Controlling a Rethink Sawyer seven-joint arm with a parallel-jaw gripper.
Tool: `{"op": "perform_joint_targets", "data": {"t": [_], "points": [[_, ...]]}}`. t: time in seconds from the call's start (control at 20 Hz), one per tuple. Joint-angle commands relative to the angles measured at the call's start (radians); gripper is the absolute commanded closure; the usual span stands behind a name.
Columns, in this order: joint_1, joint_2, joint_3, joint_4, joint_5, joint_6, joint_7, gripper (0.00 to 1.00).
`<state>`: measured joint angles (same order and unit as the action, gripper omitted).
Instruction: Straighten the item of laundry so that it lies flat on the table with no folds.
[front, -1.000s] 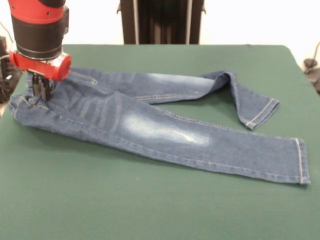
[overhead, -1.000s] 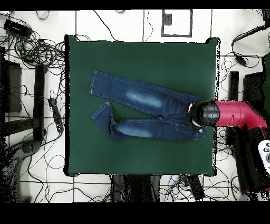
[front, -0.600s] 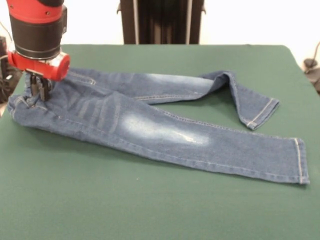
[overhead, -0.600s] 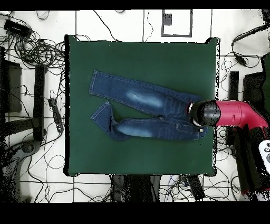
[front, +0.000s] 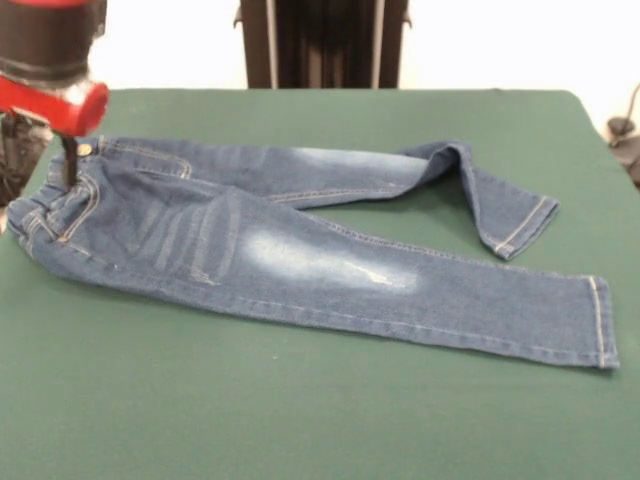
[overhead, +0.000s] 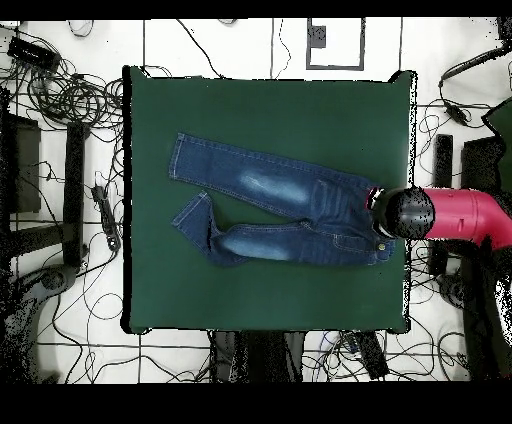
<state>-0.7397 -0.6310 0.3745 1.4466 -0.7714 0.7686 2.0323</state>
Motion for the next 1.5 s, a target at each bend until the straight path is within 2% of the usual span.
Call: {"op": "perform_joint_targets", "data": {"t": [0.05,0.3,0.5,0.7,1.0,1.2,1.5], "points": [[0.069,-0.191,0.011,0.173,0.081,0.145,-0.151,0.00],[0.092,-0.240,-0.009,0.321,0.195,0.146,-0.004,0.00],[0.087,-0.221,-0.001,0.416,0.278,0.048,0.081,0.00],[0.121,-0.194,-0.030,0.476,0.319,-0.086,0.195,0.00],[0.261,-0.186,-0.142,0.544,0.415,-0.237,0.436,0.00],[0.386,-0.158,-0.238,0.547,0.490,-0.328,0.562,0.00],[0.547,-0.115,-0.359,0.506,0.576,-0.375,0.639,0.00]]}}
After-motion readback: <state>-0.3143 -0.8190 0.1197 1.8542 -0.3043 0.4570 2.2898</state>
